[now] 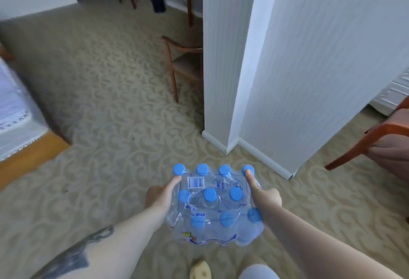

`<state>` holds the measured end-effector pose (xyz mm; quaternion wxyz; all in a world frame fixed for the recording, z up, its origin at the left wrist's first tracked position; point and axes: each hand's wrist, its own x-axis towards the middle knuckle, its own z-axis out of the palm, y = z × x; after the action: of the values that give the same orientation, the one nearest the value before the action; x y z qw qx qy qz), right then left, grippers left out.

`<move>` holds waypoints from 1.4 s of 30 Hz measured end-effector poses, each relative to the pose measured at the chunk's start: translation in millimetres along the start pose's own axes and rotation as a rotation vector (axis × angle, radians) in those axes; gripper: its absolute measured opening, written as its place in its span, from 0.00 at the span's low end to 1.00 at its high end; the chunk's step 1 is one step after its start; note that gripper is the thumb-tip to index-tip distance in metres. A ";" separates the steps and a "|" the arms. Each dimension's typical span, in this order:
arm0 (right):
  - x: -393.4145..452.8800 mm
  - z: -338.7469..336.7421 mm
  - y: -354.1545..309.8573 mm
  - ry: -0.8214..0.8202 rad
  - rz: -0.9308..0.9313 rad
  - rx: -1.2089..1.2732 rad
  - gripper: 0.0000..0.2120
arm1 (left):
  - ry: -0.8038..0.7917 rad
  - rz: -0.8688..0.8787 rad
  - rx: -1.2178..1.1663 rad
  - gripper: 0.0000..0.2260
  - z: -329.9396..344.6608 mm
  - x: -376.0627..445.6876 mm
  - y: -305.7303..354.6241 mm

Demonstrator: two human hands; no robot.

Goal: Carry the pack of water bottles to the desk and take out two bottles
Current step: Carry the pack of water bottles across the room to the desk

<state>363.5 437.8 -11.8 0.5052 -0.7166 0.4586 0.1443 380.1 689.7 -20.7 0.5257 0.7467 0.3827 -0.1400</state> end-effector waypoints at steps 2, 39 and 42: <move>2.3 21.6 -23.7 -0.014 -0.043 -0.036 0.48 | 0.058 0.002 0.000 0.27 -13.6 16.8 10.4; 156.7 463.9 -547.5 -0.275 -0.122 -0.145 0.27 | 0.406 -0.173 -0.188 0.21 -191.1 511.0 334.0; 172.8 494.8 -587.1 -0.277 -0.112 -0.132 0.28 | 0.385 -0.159 -0.181 0.20 -201.7 555.6 366.0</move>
<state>1055.0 813.6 -1.8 0.5226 -0.7460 0.3334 0.2434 975.2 1049.0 -30.0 0.4951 0.6769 0.5447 -0.0011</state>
